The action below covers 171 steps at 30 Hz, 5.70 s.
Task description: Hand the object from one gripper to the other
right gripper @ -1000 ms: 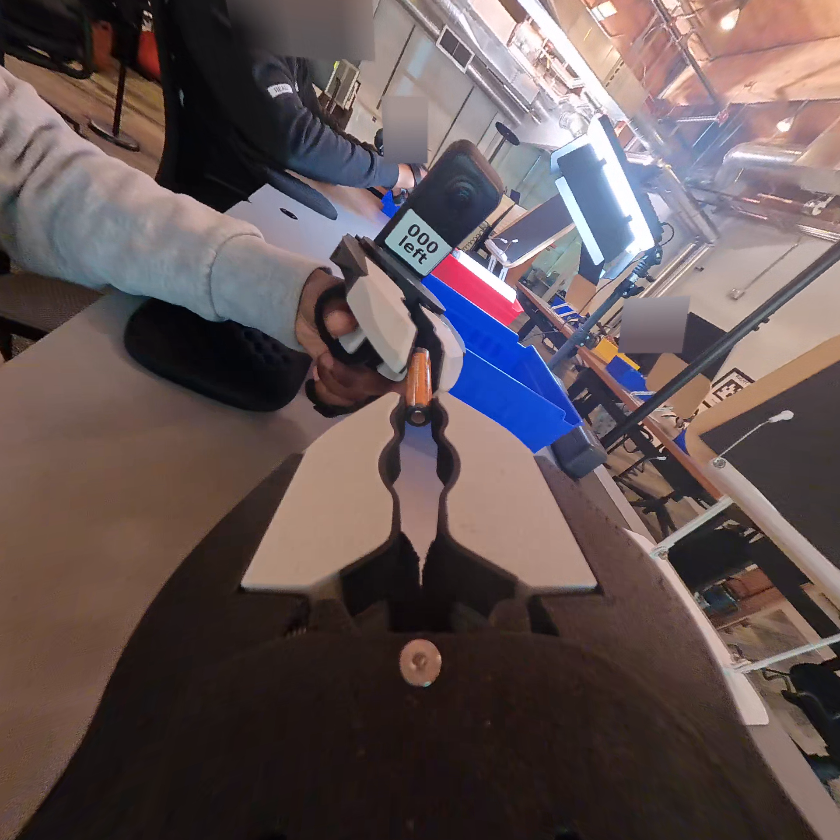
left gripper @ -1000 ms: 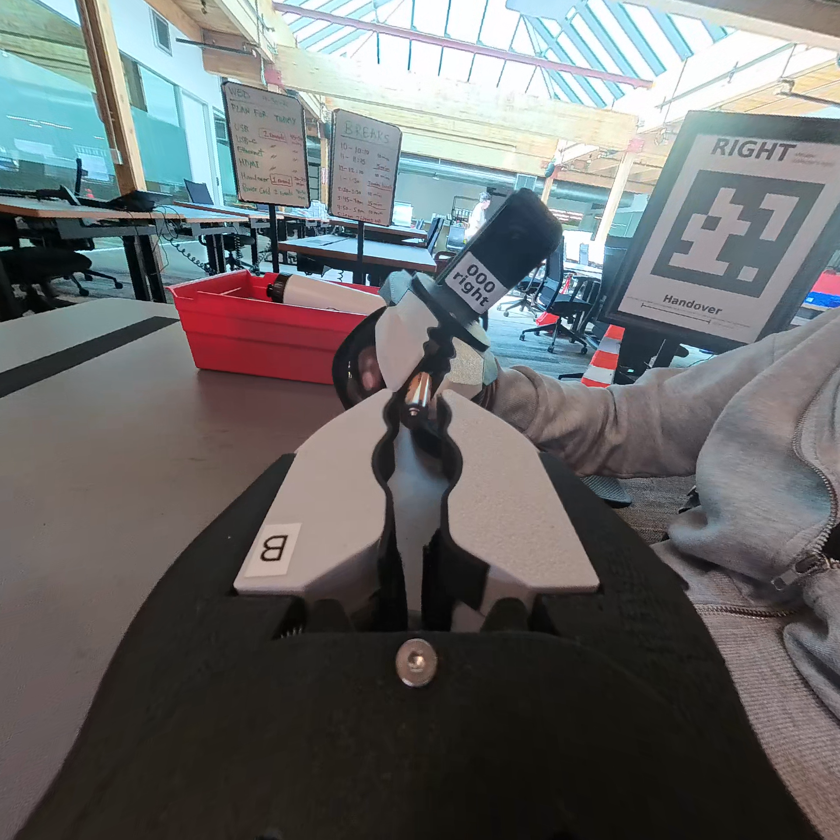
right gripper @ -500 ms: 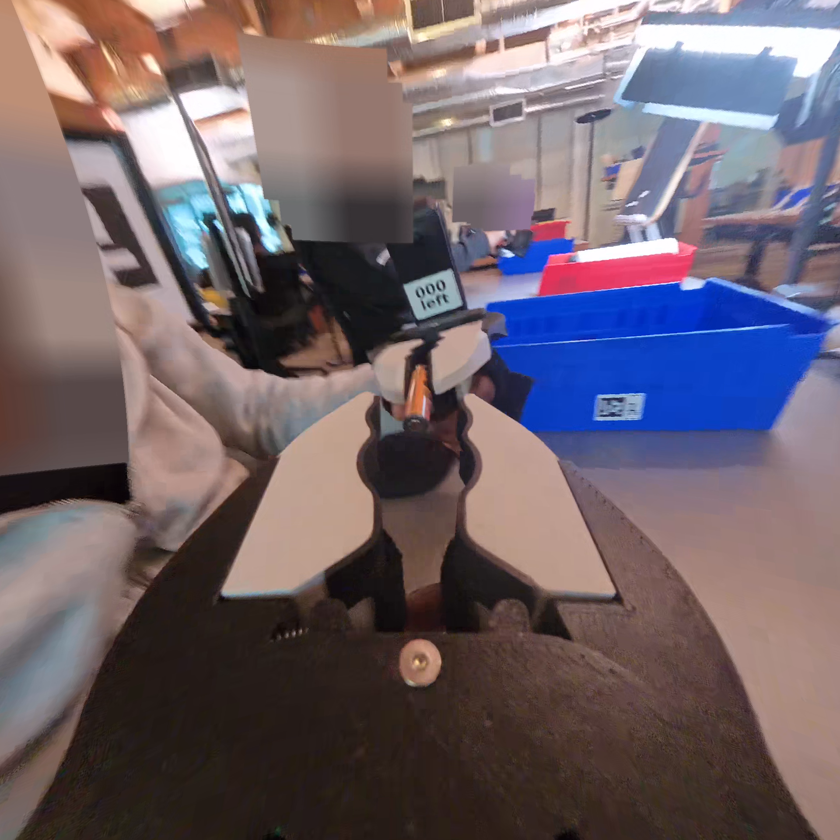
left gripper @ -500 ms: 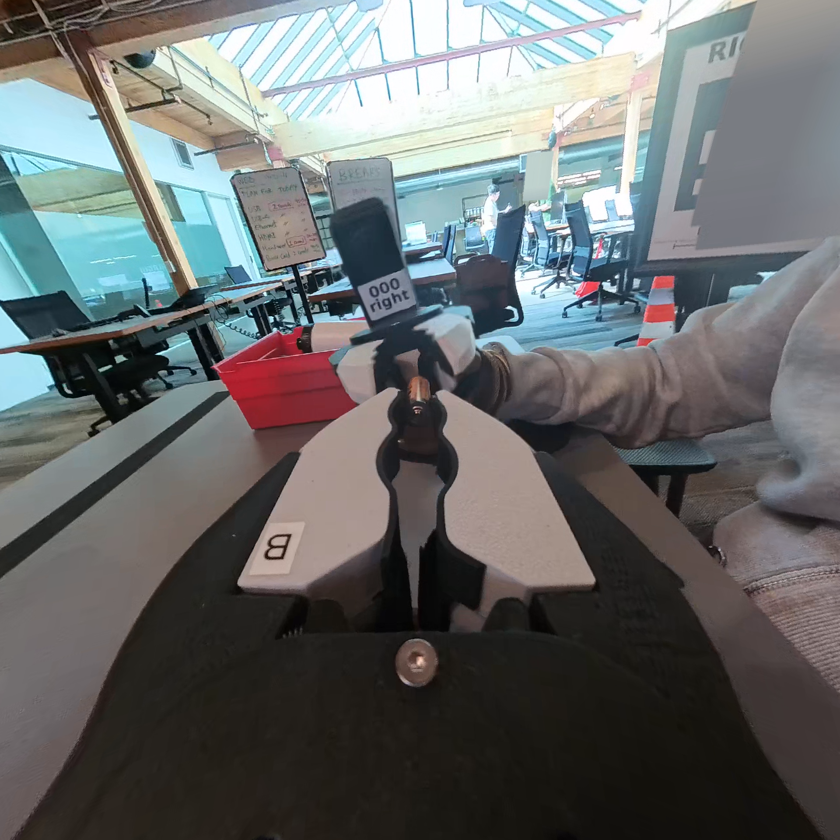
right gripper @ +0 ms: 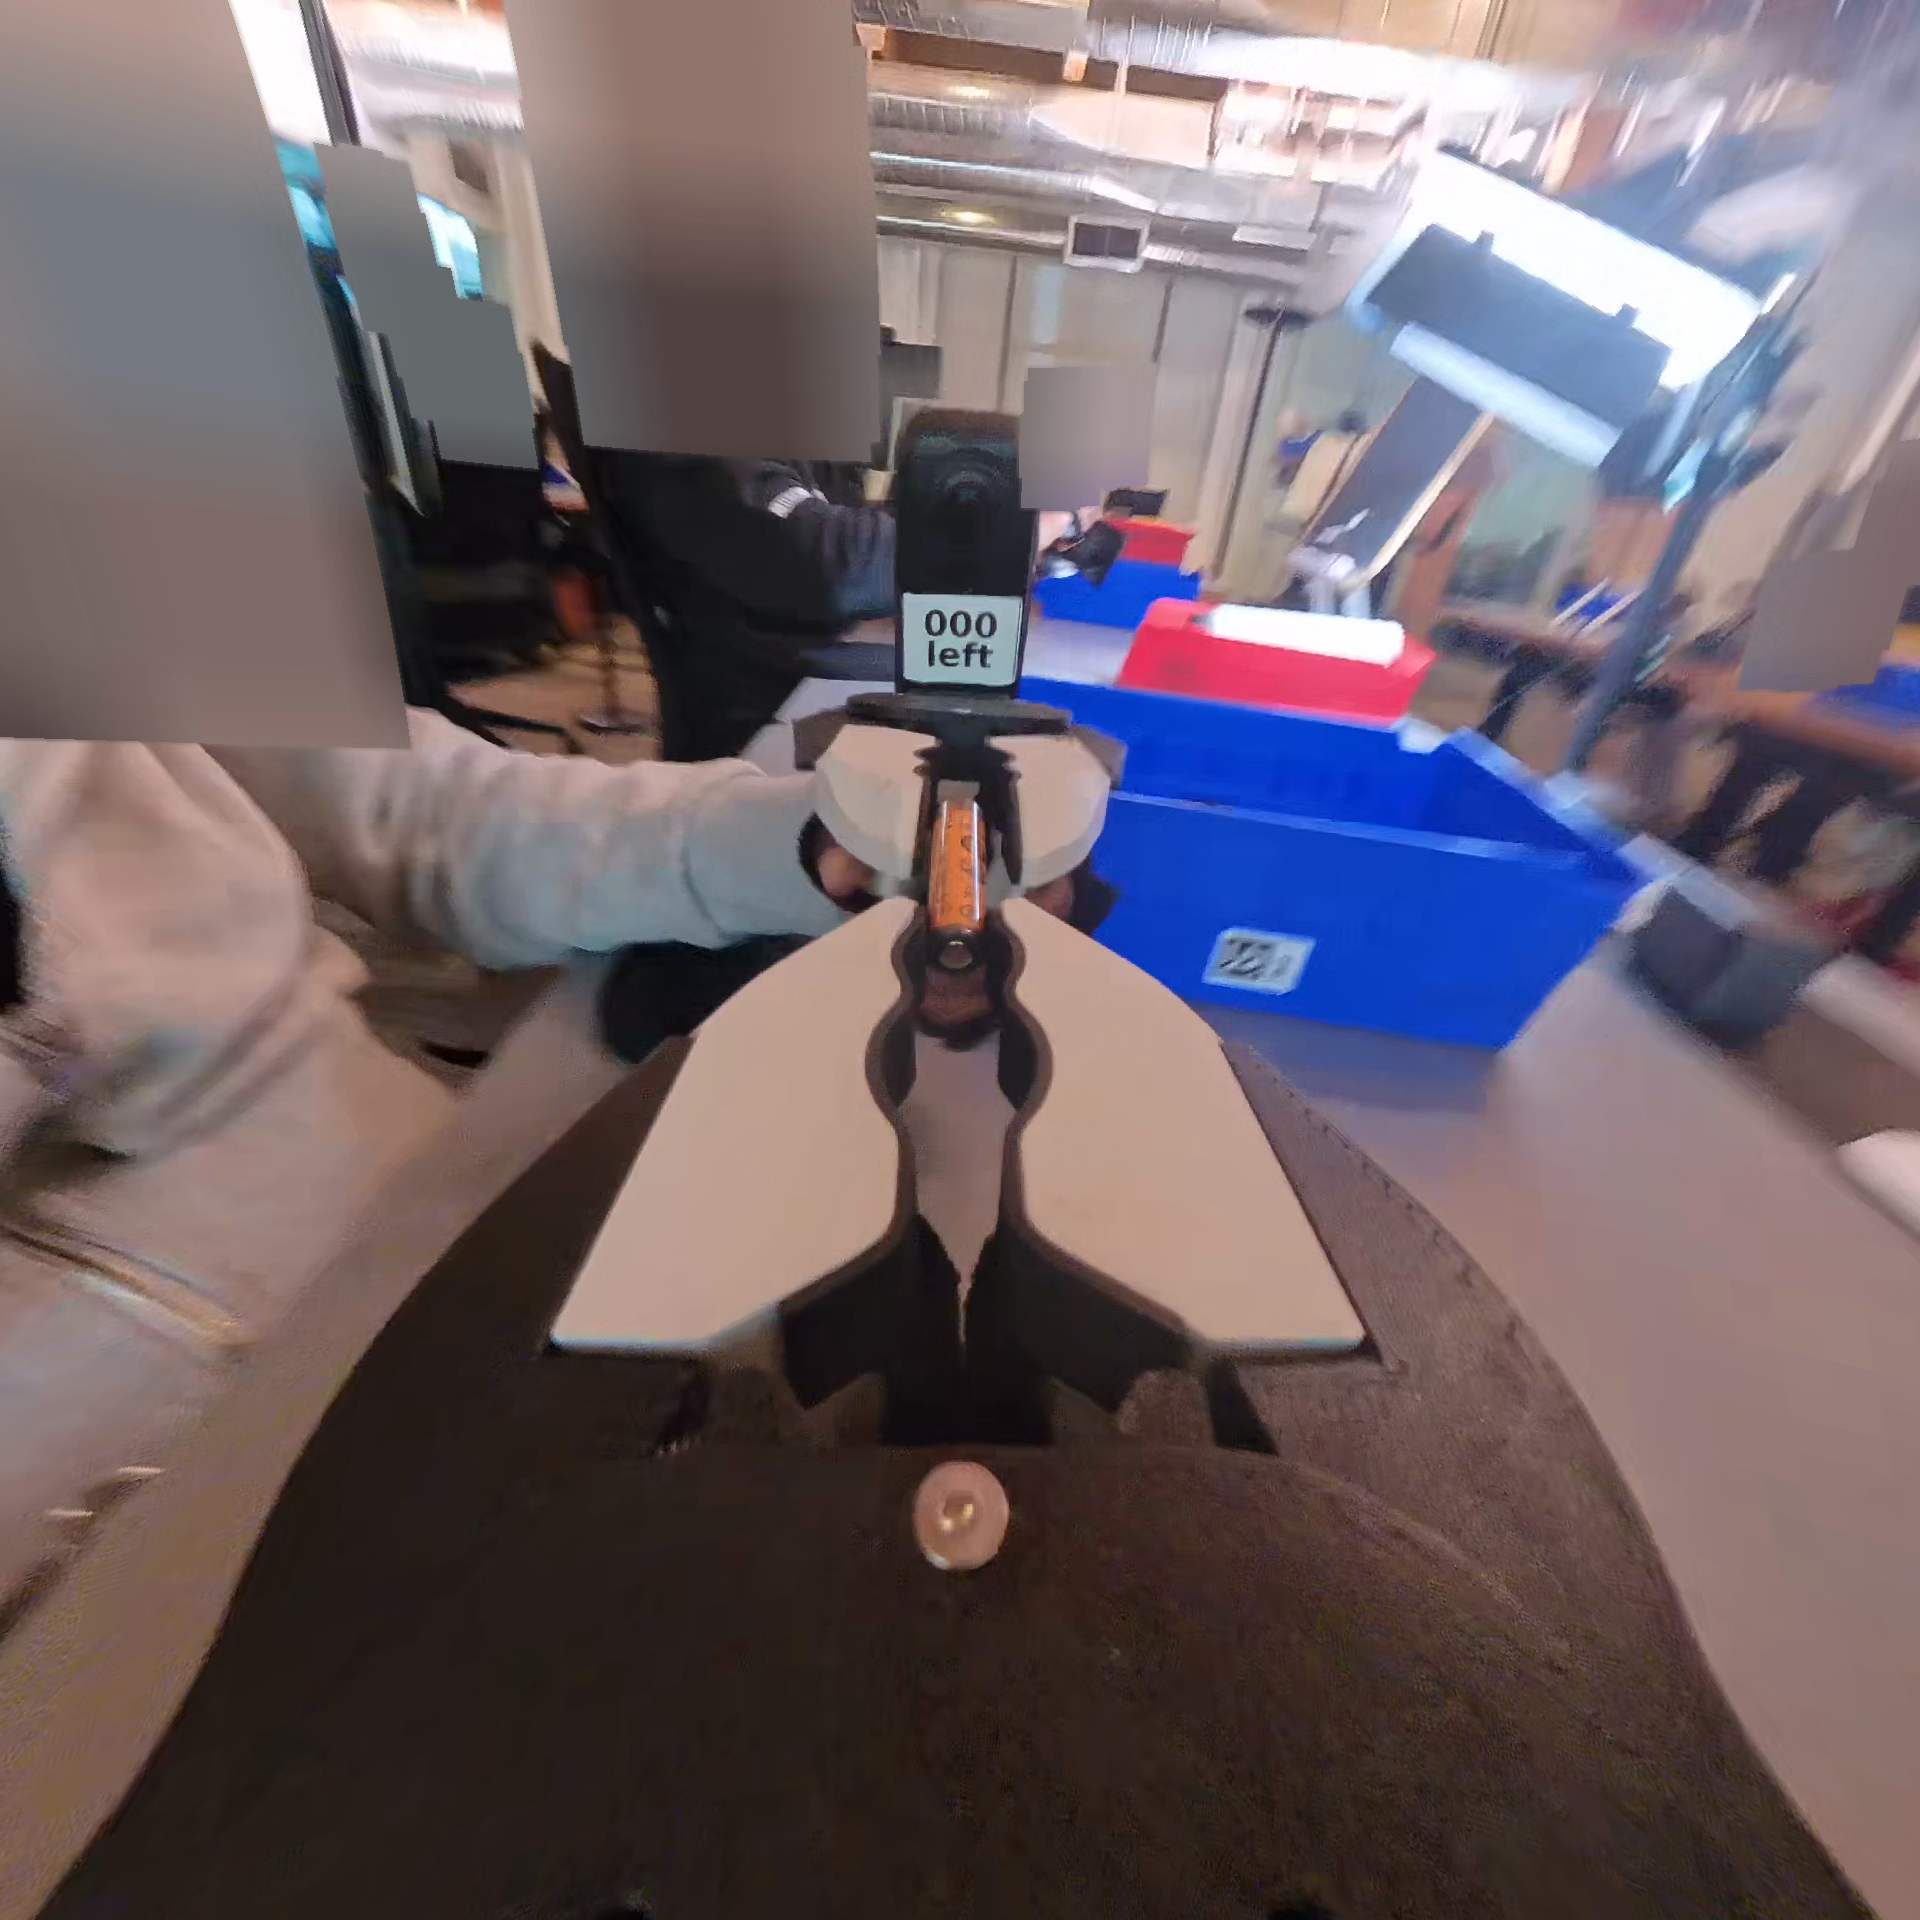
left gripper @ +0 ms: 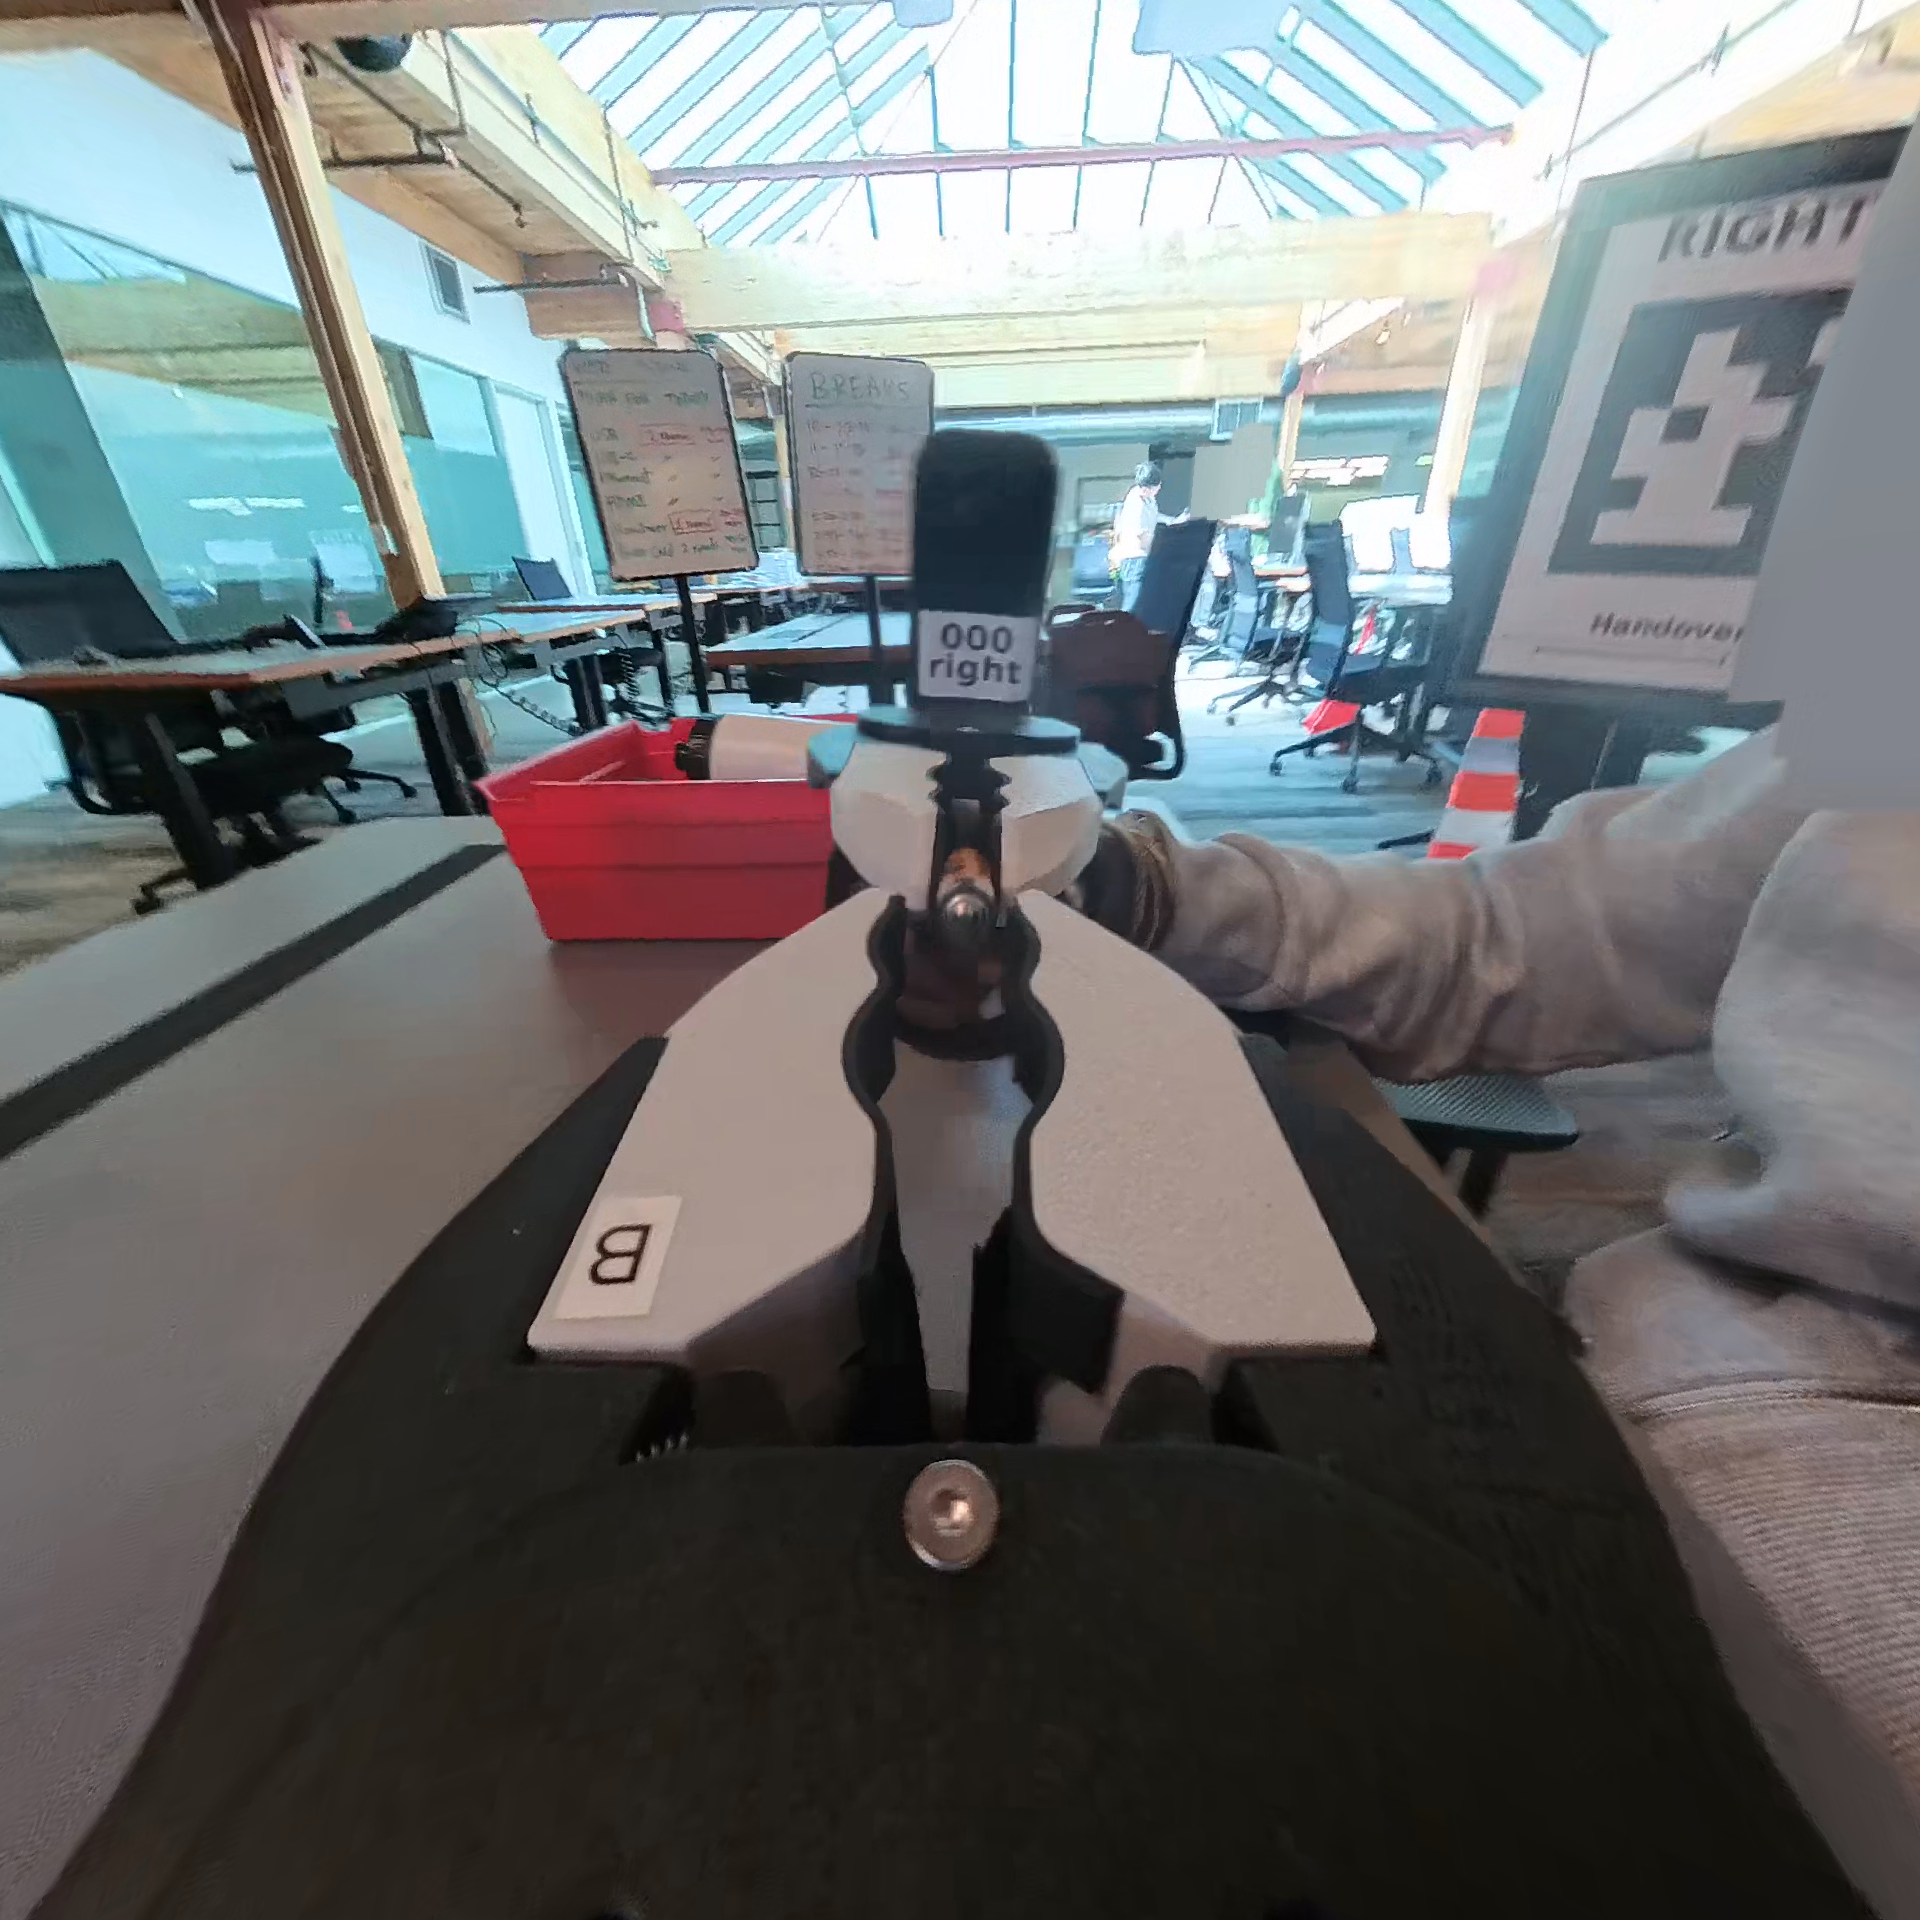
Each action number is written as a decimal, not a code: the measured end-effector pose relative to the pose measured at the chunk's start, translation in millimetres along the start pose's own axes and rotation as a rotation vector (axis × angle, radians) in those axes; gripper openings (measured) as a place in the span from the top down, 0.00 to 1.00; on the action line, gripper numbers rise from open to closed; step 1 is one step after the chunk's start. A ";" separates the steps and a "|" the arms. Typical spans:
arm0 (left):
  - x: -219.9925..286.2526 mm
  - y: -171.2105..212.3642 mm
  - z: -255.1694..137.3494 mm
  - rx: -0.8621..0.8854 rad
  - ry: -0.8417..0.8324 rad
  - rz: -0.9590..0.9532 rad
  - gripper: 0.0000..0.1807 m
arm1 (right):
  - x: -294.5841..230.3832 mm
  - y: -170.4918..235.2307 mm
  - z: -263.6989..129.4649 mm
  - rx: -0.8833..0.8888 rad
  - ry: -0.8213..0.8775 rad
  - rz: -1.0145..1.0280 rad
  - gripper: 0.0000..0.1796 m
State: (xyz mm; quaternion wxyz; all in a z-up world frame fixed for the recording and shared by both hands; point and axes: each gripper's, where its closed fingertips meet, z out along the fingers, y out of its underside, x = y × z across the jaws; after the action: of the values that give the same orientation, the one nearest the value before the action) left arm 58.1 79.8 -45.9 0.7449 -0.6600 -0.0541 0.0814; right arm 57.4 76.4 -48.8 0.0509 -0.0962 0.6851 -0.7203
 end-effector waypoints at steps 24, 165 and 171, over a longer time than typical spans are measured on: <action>6.6 -2.0 0.6 0.004 0.031 0.076 0.94 | -6.4 -8.7 -0.3 0.074 -0.117 0.276 0.82; 7.5 -2.4 0.3 0.008 0.061 -0.089 0.88 | -6.0 -9.1 1.3 -0.003 0.151 -0.534 0.94; 11.7 -3.0 0.6 0.004 0.080 -0.054 0.94 | -6.5 -6.3 3.1 -0.023 0.158 -0.568 0.94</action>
State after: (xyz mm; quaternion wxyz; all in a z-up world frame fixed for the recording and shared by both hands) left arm 69.6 82.3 -43.2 0.7498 -0.6594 -0.0419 0.0347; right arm 64.7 75.1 -42.8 -0.2072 -0.2281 0.6409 -0.7031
